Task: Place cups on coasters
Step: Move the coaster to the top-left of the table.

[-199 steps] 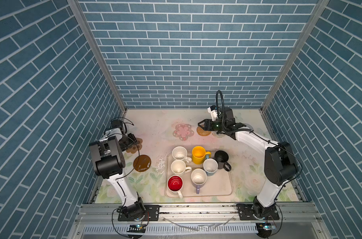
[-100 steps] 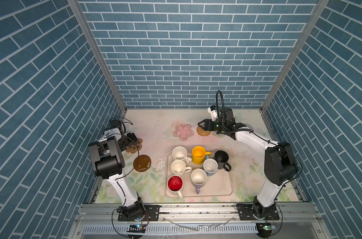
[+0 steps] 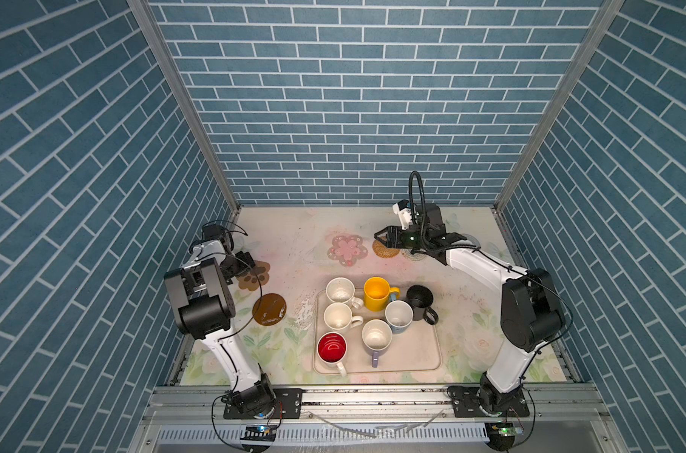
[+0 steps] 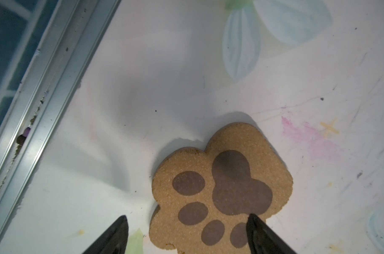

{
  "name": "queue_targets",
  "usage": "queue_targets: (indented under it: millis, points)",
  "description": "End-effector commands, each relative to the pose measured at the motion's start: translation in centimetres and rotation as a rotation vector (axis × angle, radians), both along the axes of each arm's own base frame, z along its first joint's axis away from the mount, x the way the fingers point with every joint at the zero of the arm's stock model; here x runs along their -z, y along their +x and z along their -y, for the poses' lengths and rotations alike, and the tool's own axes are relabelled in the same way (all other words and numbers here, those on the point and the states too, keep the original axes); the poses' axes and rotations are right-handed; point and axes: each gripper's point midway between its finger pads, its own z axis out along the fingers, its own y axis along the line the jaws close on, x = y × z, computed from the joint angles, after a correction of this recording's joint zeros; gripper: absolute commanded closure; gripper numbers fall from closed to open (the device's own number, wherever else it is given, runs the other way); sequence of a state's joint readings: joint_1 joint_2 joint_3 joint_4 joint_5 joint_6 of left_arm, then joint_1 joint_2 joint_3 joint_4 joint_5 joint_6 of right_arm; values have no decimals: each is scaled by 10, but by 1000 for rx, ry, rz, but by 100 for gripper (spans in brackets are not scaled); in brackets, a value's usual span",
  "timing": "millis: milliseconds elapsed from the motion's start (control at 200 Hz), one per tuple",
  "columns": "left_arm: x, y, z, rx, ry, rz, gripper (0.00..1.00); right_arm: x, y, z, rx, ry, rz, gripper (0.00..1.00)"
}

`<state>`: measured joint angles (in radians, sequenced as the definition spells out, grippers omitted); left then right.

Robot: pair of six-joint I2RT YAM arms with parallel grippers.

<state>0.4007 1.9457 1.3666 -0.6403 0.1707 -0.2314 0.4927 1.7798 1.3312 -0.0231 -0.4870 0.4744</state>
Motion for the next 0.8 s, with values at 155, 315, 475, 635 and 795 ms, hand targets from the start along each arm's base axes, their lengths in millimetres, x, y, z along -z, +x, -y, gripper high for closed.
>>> queue_targets:
  millis: [155,315,475,635,795]
  points:
    - [15,1,4,1,-41,-15,15,-28,-8,1,-6,37,49,40]
    - [22,5,10,-5,-75,5,16,-28,-8,3,-3,38,56,40]
    - [26,14,21,-1,-116,37,19,-29,-9,3,-8,47,62,40]
    - [32,20,33,23,-120,30,23,-28,-8,6,1,44,61,40]
    - [29,30,43,39,-127,52,28,-28,-7,8,8,41,61,40]
